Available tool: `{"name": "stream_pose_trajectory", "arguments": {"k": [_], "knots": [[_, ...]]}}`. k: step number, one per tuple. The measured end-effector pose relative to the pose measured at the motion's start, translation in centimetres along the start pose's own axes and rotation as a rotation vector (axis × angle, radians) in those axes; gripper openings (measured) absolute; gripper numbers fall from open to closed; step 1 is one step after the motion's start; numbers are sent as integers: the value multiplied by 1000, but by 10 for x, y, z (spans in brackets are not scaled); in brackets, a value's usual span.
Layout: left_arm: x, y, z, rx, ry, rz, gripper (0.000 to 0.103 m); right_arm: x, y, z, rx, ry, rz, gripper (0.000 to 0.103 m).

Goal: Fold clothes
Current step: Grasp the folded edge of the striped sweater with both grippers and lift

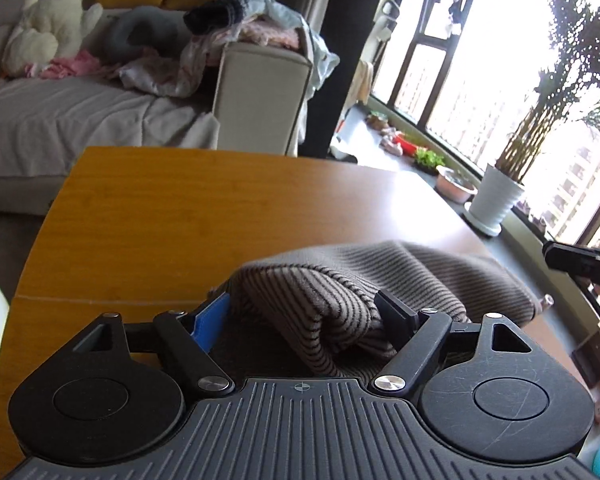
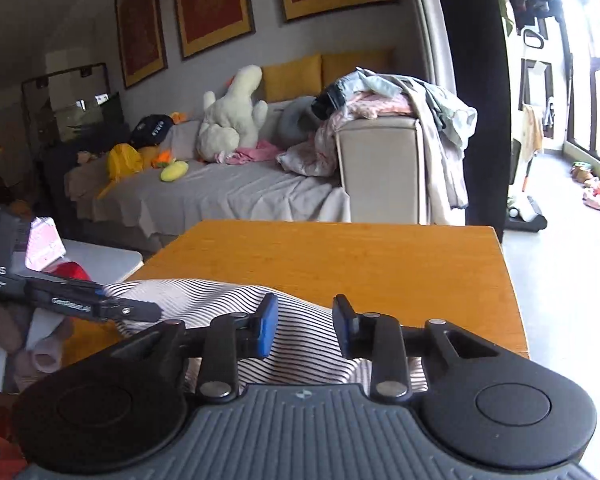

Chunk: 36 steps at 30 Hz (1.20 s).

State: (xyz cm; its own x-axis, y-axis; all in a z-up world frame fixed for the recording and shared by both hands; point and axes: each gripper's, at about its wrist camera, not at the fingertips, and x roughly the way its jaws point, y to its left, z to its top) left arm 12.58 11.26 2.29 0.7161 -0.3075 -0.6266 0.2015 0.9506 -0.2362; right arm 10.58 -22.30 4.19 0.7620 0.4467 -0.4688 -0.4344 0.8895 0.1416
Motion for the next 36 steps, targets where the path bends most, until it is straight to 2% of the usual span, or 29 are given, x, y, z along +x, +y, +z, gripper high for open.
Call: {"name": "stream_pose_trajectory", "arguments": {"k": [2, 4, 6, 7, 9, 11, 13, 17, 19, 21, 22, 23, 24, 25, 28, 30, 33, 36], "knots": [[3, 3, -14, 23, 54, 18, 84, 19, -9, -16, -1, 87, -46, 38], [-3, 10, -20, 22, 73, 20, 87, 36, -19, -37, -4, 175, -97, 39], [-14, 19, -22, 6, 74, 18, 90, 27, -24, -42, 14, 154, -86, 43], [-19, 22, -19, -20, 64, 3, 91, 20, -27, -39, 42, 142, -96, 49], [-27, 29, -10, -83, 43, -39, 96, 6, -33, -34, 111, 110, -99, 71], [-35, 35, -1, -145, 23, -81, 98, -1, -43, -30, 195, 108, -53, 75], [-25, 33, 2, -194, 42, -128, 99, 5, -46, -33, 232, 134, -40, 76], [14, 19, -7, -196, 121, -139, 97, 31, -44, -41, 222, 176, -19, 76], [30, 16, -7, -168, 119, -143, 75, 47, -40, -43, 191, 183, -10, 73], [42, 17, 1, -141, 98, -127, 64, 65, -39, -38, 166, 172, -4, 60], [48, 19, 8, -142, 94, -118, 61, 74, -40, -32, 164, 164, -4, 56], [54, 22, 17, -142, 85, -102, 58, 84, -41, -26, 162, 156, -4, 50], [60, 24, 29, -143, 73, -83, 51, 93, -41, -20, 159, 148, -4, 43], [66, 27, 40, -143, 61, -64, 46, 102, -42, -9, 149, 132, -10, 40], [67, 31, 73, -152, 9, -36, 43, 103, -41, 18, 143, 63, 0, 36], [51, 26, 81, -137, -29, -45, 43, 97, -41, 33, 152, 16, 20, 36], [23, 17, 68, -101, -48, -77, 43, 87, -35, 13, 148, 54, 19, 36], [10, 18, 40, -107, -13, -107, 44, 77, -29, -7, 144, 95, 18, 36]]}}
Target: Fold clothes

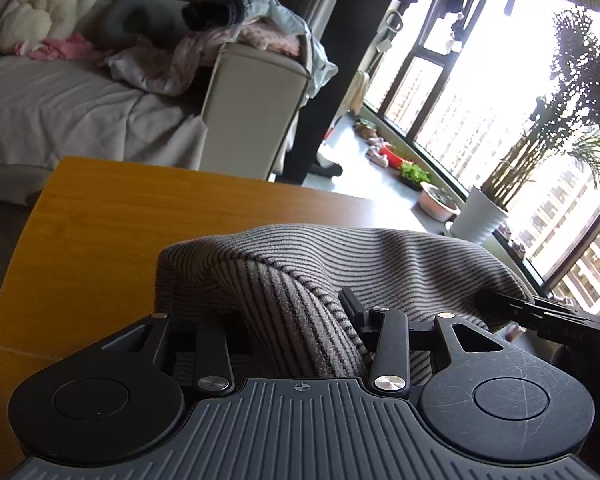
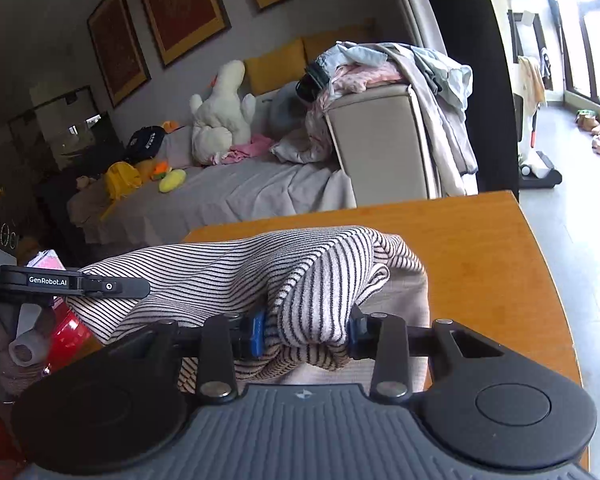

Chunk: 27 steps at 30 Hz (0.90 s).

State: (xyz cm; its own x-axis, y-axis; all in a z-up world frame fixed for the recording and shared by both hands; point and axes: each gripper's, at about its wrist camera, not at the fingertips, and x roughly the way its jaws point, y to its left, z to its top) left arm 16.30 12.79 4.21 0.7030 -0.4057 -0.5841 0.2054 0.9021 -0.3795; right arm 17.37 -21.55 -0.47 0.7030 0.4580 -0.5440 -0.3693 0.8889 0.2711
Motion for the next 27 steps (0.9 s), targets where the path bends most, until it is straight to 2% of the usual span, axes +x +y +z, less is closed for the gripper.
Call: {"name": "stream_pose_trajectory", "arguments": {"k": [4, 5, 8, 12, 15, 18, 21, 23, 27], "knots": [[8, 14, -43, -16, 81, 38, 49, -11, 4, -30, -5, 53, -5, 39], [11, 20, -52, -26, 85, 47, 52, -13, 4, -37, -6, 67, -7, 43], [-1, 20, -56, -11, 56, 73, 58, -21, 1, -35, 6, 30, -17, 49], [-33, 3, -49, 57, -22, 111, 80, -37, -1, -20, 9, -17, -40, 56], [-47, -9, -45, 15, -37, 39, 88, -43, 3, -4, -26, -73, -48, 68], [-43, -19, -48, -48, 14, -59, 91, -36, 9, 11, -71, -99, -39, 69], [-22, -25, -61, -92, 99, -137, 91, -11, 21, 17, -160, -73, -41, 66], [-7, -26, -67, -101, 129, -137, 91, 6, 27, 18, -208, -45, -45, 58], [5, -17, -59, -117, 108, -124, 91, 35, 27, 4, -261, 53, -95, 57]]}}
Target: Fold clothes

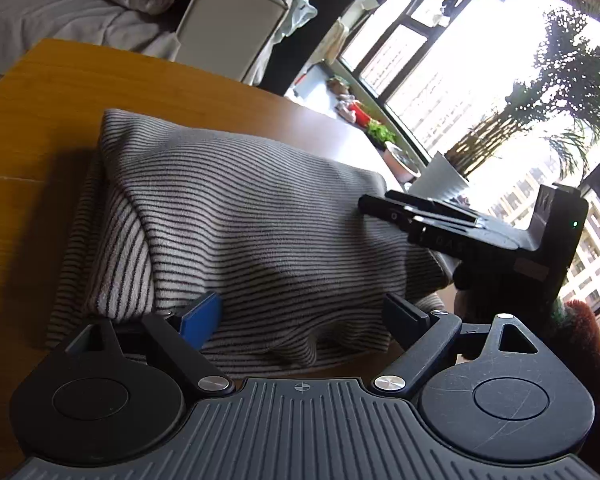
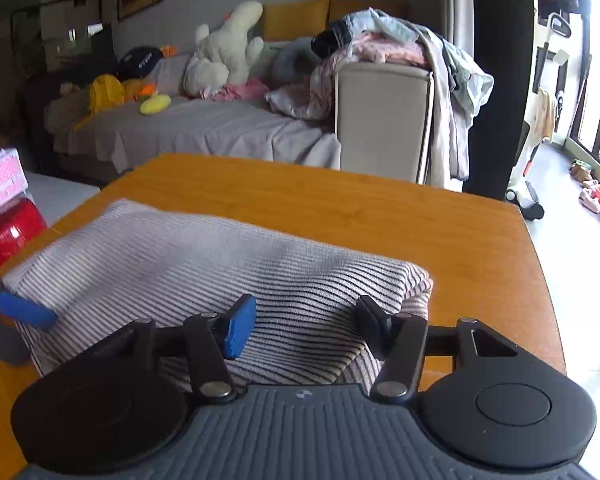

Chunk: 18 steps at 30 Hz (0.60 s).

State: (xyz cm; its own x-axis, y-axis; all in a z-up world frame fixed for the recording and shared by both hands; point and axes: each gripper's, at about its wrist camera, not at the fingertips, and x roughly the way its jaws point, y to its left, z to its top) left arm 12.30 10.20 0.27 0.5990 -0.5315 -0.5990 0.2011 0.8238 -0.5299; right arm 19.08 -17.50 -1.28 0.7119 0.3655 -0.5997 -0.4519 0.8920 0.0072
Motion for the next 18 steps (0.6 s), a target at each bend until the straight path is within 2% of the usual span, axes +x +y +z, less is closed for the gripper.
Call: {"name": "stream_pose_trajectory", "arguments": {"k": [8, 14, 18], "knots": [[27, 18, 39, 6, -62, 62, 90, -34, 10, -34, 8, -2, 22, 61], [49, 18, 62, 16, -94, 93, 92, -65, 31, -50, 63, 14, 150, 66], [46, 12, 63, 33, -106, 127, 92, -61, 20, -42, 63, 0, 117, 68]]}}
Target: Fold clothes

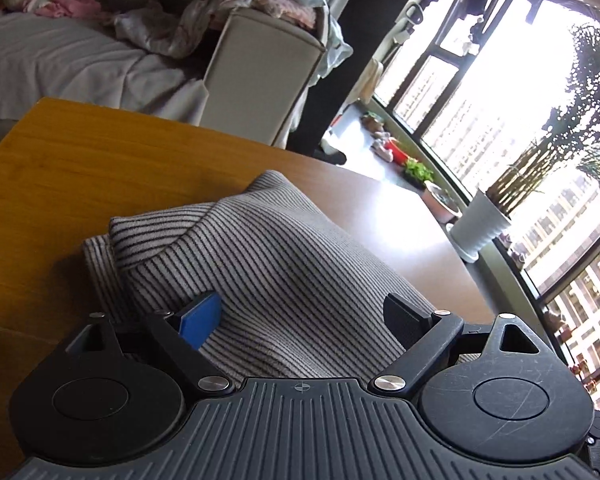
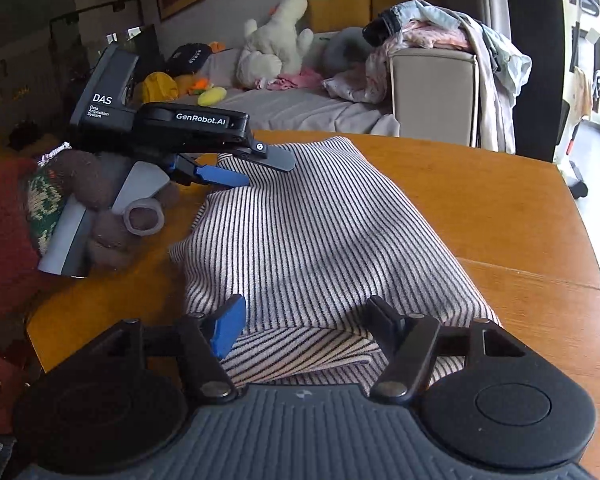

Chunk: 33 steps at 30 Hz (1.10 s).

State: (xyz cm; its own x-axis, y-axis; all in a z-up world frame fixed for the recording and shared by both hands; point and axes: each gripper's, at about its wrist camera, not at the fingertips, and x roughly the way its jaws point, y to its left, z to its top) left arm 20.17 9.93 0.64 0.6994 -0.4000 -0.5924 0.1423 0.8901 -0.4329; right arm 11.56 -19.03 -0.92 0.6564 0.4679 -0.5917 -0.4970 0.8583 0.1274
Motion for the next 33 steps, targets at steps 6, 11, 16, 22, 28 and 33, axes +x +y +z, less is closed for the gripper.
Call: {"name": "stream_pose_trajectory", "arguments": {"k": [6, 11, 16, 22, 28, 33], "knots": [[-41, -15, -22, 3, 7, -36, 92, 4, -17, 14, -1, -24, -52, 66], [-48, -25, -40, -28, 87, -115, 63, 15, -30, 20, -6, -18, -91, 58], [-31, -23, -48, 14, 97, -89, 63, 28, -37, 4, 30, 1, -96, 58], [-14, -16, -36, 39, 78, -92, 59, 9, -28, -12, 36, 5, -91, 58], [0, -14, -26, 42, 74, -117, 60, -11, 2, -29, 37, 11, -25, 58], [-14, -24, -30, 97, 55, -69, 67, -19, 18, -25, -18, 8, -13, 59]]}}
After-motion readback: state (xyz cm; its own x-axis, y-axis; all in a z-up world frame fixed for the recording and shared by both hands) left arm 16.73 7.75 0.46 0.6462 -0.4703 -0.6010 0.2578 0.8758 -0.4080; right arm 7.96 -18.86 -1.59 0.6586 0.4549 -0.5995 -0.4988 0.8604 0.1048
